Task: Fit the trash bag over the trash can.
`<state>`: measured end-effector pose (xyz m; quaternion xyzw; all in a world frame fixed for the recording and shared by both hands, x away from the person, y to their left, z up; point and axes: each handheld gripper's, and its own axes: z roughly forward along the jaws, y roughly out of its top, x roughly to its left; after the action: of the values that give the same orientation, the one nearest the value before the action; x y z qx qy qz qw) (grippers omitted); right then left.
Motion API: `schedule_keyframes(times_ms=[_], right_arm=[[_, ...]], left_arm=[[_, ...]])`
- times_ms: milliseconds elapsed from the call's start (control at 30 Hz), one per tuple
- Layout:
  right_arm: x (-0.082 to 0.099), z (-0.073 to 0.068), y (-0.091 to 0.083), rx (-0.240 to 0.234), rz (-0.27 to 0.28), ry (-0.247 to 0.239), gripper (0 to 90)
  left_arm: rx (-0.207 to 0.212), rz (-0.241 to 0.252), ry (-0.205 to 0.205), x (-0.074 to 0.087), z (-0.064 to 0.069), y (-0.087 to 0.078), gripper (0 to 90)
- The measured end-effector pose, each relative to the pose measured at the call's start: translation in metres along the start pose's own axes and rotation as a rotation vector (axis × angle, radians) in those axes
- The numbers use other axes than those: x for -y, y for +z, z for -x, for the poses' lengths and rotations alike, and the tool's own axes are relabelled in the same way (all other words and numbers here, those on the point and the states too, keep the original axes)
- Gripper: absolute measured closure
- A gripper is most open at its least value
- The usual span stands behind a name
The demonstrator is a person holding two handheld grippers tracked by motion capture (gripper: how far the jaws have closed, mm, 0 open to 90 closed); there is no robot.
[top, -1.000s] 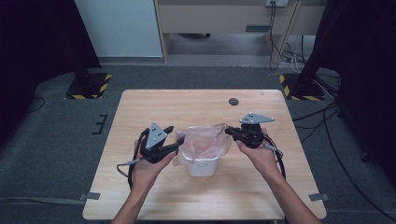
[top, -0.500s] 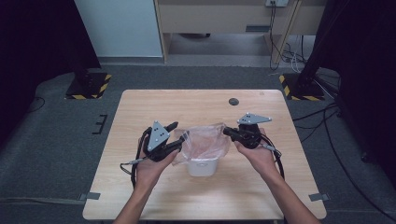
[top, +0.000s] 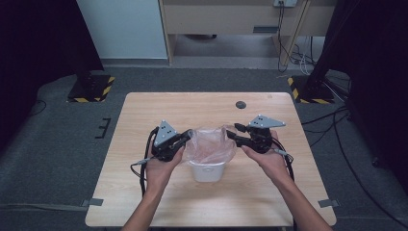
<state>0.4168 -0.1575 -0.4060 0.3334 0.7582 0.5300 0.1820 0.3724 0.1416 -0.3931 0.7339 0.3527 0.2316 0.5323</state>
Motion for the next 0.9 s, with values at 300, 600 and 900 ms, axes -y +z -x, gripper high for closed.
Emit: schedule_keyframes(times_ms=[300, 600, 900], right_arm=[[0.001, -0.002, 0.005, 0.027, -0.05, 0.011, 89.9], [0.015, 0.004, 0.016, 0.053, -0.119, 0.036, 90.0], [0.025, 0.006, 0.02, 0.043, -0.153, 0.041, 90.0]], left_arm=[[-0.056, 0.016, -0.148, 0.005, -0.015, 0.007, 88.4], [-0.059, -0.043, -0.284, 0.02, -0.026, 0.024, 88.8], [-0.029, -0.061, -0.379, 0.037, -0.033, 0.028, 88.8]])
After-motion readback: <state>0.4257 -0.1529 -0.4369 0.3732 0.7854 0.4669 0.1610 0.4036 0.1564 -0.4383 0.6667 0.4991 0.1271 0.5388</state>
